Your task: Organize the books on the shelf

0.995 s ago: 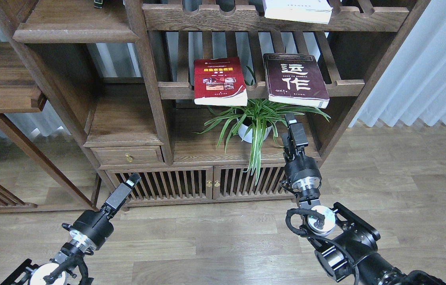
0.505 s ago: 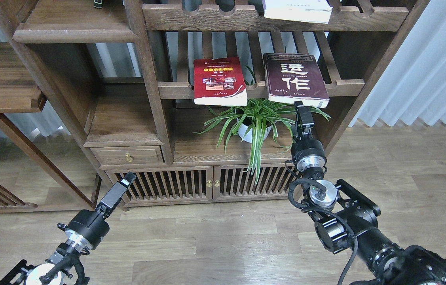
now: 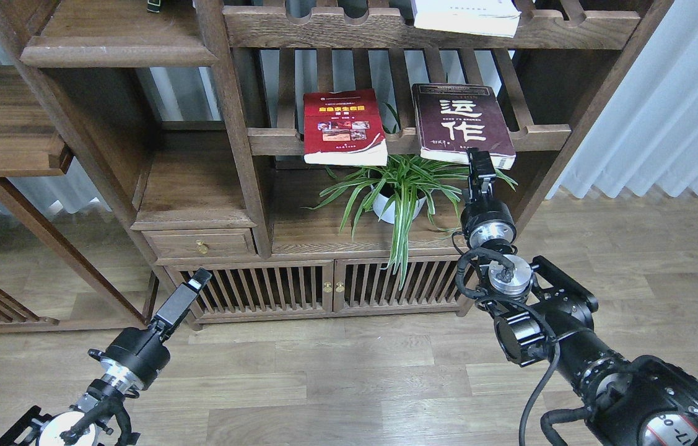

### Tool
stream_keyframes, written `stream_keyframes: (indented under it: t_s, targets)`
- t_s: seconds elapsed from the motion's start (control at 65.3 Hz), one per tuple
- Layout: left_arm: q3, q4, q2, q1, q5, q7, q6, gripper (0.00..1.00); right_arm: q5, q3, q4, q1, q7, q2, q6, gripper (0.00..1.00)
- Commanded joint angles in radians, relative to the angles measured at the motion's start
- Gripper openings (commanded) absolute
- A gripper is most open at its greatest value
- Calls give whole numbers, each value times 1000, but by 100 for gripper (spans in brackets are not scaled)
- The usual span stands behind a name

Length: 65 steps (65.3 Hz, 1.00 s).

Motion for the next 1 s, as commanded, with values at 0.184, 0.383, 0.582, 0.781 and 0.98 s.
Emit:
stream_keyframes:
  t_s: [0.184,0.383,0.582,0.781,0.98]
  targets:
    - [-2,-4,1,2,0,0,0,100,0,0,-5,3,0,0,1,99]
    - [-5,-5,0,2,0,0,0,100,0,0,-5,10,1,0,1,99]
    - [-6,-10,0,0,0,0,0,100,-1,1,-28,29,0,0,-26,98]
    - [-23,-13,0,0,0,0,0,100,-1,28,-70,66,-25,0,-91,98]
    - [-32,-13,1,0,0,0,0,100,-1,29,-71,77,-40,0,-100,97]
